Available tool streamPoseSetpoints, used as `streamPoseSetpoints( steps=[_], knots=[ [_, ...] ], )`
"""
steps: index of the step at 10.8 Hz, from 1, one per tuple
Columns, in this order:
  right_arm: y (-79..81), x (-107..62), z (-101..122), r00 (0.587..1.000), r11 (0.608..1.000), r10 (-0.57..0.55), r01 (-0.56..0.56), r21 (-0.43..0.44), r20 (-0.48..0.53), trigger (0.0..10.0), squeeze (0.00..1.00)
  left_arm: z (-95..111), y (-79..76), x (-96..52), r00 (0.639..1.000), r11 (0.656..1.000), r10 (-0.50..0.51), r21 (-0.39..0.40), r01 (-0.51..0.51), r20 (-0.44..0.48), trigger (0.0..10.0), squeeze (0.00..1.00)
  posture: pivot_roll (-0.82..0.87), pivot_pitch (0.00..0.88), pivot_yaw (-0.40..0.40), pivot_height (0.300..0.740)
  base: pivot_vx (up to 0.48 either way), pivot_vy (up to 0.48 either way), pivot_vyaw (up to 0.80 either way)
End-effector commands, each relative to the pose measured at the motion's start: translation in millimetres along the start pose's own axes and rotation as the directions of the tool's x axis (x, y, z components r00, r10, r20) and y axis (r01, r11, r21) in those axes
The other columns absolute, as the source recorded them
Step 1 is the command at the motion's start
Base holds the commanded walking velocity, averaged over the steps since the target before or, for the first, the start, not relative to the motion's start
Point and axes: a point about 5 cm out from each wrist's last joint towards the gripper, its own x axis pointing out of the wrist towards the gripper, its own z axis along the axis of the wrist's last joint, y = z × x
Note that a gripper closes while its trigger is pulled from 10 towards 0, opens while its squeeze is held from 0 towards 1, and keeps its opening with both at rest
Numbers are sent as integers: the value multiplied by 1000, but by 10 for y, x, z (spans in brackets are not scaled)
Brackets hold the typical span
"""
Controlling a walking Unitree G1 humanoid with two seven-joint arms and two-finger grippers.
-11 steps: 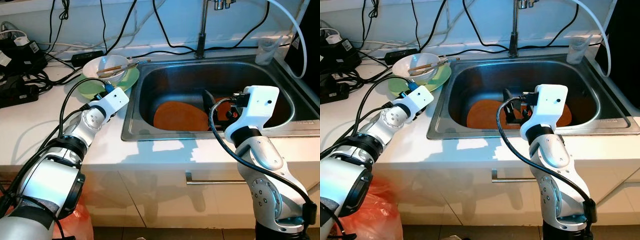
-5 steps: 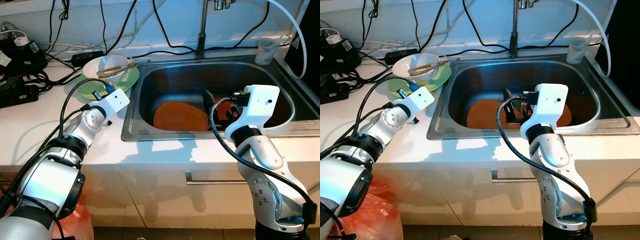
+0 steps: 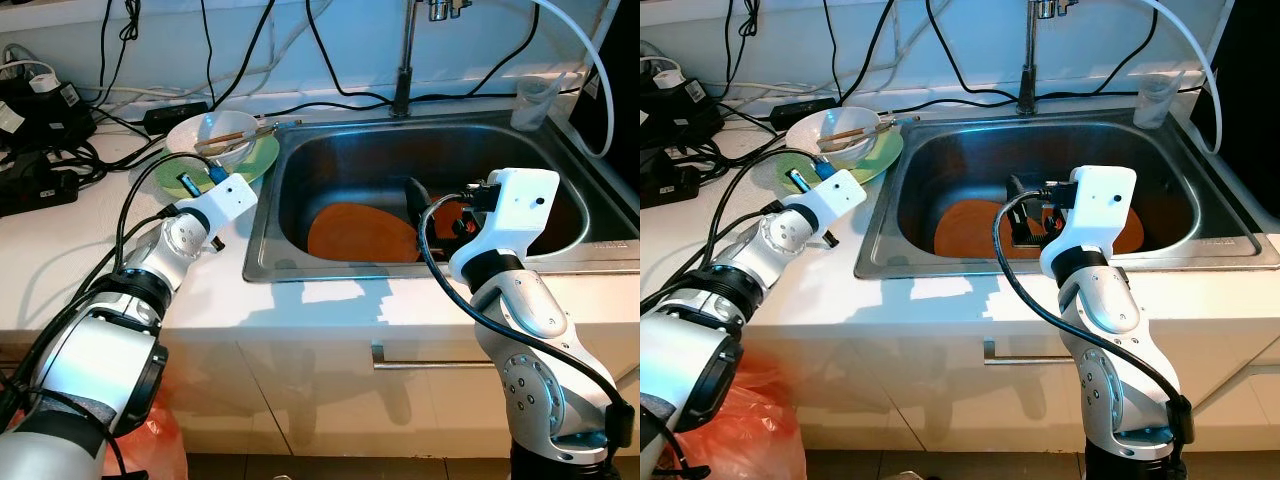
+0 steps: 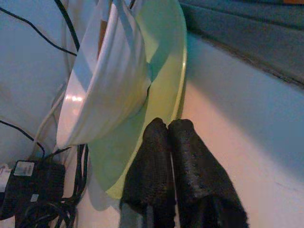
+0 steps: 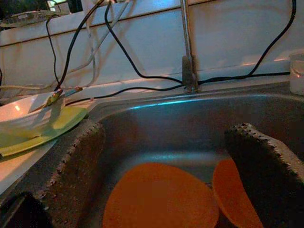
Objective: Kitchen organization
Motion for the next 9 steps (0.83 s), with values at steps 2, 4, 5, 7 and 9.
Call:
streamPoseSetpoints(
  steps=[2,4,5,7,9],
  knots=[
    [37,24,15,1000,1000,12,-12,5,0,10000,0,-130,-128,-30,999,999,-40,-13,39,-28,0,0,-132,0,102,740,0,0,0],
    [40,39,15,1000,1000,16,-16,6,0,10000,0,-193,-164,-49,998,997,-57,-47,55,-40,10000,1000,-126,0,98,740,0,0,0],
    [42,45,9,1000,1000,21,-21,5,-3,10000,0,-198,-163,-51,998,997,-57,-56,55,-37,10000,1000,-126,0,95,740,0,0,0],
    [38,60,20,1000,1000,26,-26,2,-3,10000,0,-182,-202,-52,997,993,-75,-87,74,-15,10000,1000,-126,0,90,740,0,0,0],
    [57,92,1,999,999,42,-42,0,-7,10000,0,-201,-253,-65,996,989,-90,-121,89,0,10000,1000,-117,0,90,740,0,0,0]
  ],
)
